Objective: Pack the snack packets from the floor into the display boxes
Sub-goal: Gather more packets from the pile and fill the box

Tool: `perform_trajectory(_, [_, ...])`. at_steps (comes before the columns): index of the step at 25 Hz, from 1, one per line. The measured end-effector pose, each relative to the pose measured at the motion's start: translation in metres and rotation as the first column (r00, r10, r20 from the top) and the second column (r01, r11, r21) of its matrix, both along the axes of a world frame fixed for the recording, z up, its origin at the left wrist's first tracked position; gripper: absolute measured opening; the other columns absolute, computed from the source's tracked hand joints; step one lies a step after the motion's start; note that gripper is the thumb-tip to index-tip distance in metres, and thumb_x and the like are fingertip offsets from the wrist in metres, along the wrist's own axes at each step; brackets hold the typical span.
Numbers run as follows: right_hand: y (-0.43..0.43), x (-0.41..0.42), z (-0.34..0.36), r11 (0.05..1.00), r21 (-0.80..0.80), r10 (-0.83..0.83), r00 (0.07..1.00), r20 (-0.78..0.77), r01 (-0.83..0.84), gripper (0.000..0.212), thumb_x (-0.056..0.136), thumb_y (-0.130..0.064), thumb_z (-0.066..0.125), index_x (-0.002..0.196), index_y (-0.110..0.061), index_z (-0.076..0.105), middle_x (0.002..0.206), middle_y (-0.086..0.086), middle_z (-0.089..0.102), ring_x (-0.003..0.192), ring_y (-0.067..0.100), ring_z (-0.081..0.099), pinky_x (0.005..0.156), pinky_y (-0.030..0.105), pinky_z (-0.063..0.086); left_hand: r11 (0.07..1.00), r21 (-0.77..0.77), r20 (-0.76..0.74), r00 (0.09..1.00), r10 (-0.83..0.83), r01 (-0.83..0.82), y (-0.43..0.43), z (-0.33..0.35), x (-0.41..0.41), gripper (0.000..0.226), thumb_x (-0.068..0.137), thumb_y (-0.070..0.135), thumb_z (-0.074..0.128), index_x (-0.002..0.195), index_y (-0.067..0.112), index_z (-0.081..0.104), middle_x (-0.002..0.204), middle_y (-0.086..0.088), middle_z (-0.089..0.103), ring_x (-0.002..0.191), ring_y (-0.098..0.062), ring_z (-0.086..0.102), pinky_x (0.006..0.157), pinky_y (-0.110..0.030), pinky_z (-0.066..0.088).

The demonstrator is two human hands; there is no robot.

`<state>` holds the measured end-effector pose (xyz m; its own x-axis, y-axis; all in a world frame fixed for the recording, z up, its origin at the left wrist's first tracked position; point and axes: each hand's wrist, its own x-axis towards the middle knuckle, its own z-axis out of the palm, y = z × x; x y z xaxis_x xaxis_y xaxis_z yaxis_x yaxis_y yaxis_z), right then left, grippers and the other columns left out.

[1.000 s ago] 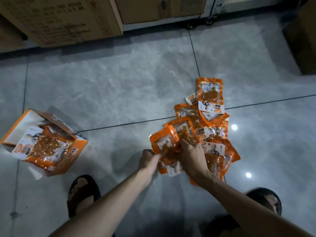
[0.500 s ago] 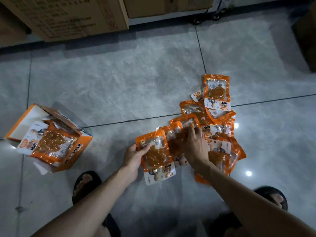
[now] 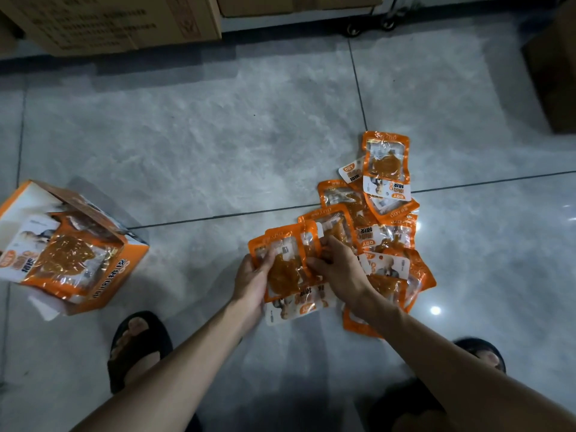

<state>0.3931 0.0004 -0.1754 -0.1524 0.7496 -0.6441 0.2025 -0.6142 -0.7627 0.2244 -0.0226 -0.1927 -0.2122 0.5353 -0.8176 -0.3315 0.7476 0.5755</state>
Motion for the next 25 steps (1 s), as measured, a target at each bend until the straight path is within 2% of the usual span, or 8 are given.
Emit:
perform_trajectory(3, [0.001,-0.006,0.001,0.995,0.044,0.089,0.994,0.061,-0.092,0.017,0.101,-0.016,0.048,0.108,-0.007,0.059,0.109,0.008,0.069,0.095,0.018,0.069,0.085,0.036,0.059,0.999,0.034,-0.007,1.0,-0.029,0.029,-0.002,0.002,-0.015,0.035,0.089,0.03,0.071,0.12,0.014,0.065,0.11,-0.006,0.075,0.098,-0.021,0.073,0.068,-0.026,0.058])
perform_trajectory(5, [0.004,-0.007,-0.002,0.963,0.179,0.13,0.926,0.354,-0.203,0.015,0.1,-0.021,0.05,0.103,-0.01,0.059,0.104,0.005,0.067,0.08,0.008,0.064,0.075,0.027,0.056,1.0,0.016,-0.032,0.999,0.001,0.0,0.0,0.008,-0.029,0.037,0.086,0.023,0.074,0.119,0.011,0.062,0.109,-0.011,0.074,0.093,-0.022,0.072,0.07,-0.031,0.059])
perform_trajectory(9, [0.009,-0.023,-0.012,0.935,0.056,0.177,0.599,0.781,-0.35,0.064,0.085,-0.036,0.066,0.136,-0.009,0.037,0.136,0.013,0.045,0.122,0.027,0.047,0.103,0.044,0.044,1.0,-0.008,0.028,0.999,0.02,-0.02,0.011,0.023,-0.069,0.034,0.086,0.019,0.073,0.118,0.008,0.066,0.107,-0.015,0.075,0.086,-0.024,0.075,0.069,-0.035,0.062])
perform_trajectory(12, [0.005,-0.045,-0.019,0.912,-0.065,0.243,0.405,0.882,-0.405,0.086,0.079,-0.038,0.072,0.143,-0.006,0.025,0.146,0.022,0.037,0.136,0.036,0.035,0.115,0.046,0.03,0.998,-0.032,0.078,0.996,0.048,-0.046,0.023,0.04,-0.092,0.023,0.091,0.018,0.067,0.11,0.006,0.07,0.096,-0.012,0.077,0.07,-0.02,0.076,0.061,-0.034,0.062])
perform_trajectory(15, [0.004,-0.054,-0.021,0.951,-0.044,0.187,0.457,0.87,-0.305,0.094,0.068,-0.042,0.082,0.137,-0.006,0.03,0.128,0.018,0.056,0.123,0.035,0.051,0.106,0.047,0.038,0.997,-0.036,0.122,0.99,0.074,-0.07,0.03,0.061,-0.109,0.02,0.095,0.02,0.062,0.107,0.006,0.07,0.082,-0.01,0.078,0.064,-0.02,0.075,0.058,-0.034,0.062])
perform_trajectory(18, [0.007,-0.057,-0.019,0.971,0.015,0.154,0.669,0.727,-0.24,0.061,0.07,-0.04,0.081,0.117,-0.013,0.053,0.101,0.005,0.072,0.091,0.022,0.068,0.074,0.034,0.052,0.997,-0.039,0.163,0.984,0.072,-0.067,0.038,0.082,-0.13,0.02,0.097,0.021,0.06,0.107,0.007,0.069,0.086,-0.011,0.077,0.066,-0.021,0.076,0.062,-0.038,0.063])
perform_trajectory(21, [0.015,-0.074,0.006,0.97,0.052,0.163,0.798,0.581,-0.236,0.032,0.071,-0.038,0.083,0.089,-0.013,0.075,0.078,0.0,0.073,0.075,0.019,0.069,0.057,0.026,0.046,1.0,-0.009,0.155,0.988,0.013,-0.011,0.045,0.111,-0.171,0.018,0.097,0.017,0.058,0.109,0.007,0.068,0.09,-0.011,0.078,0.071,-0.02,0.076,0.07,-0.037,0.063])
perform_trajectory(25, [0.039,-0.131,0.068,0.938,0.172,0.179,0.845,0.504,-0.301,0.031,0.082,-0.043,0.071,0.093,-0.014,0.07,0.079,0.001,0.071,0.063,0.012,0.061,0.05,0.021,0.045,0.991,0.105,0.111,0.992,0.065,-0.077,0.041,0.154,-0.255,0.021,0.1,0.014,0.05,0.108,0.013,0.069,0.085,-0.004,0.079,0.07,-0.016,0.076,0.064,-0.033,0.063])
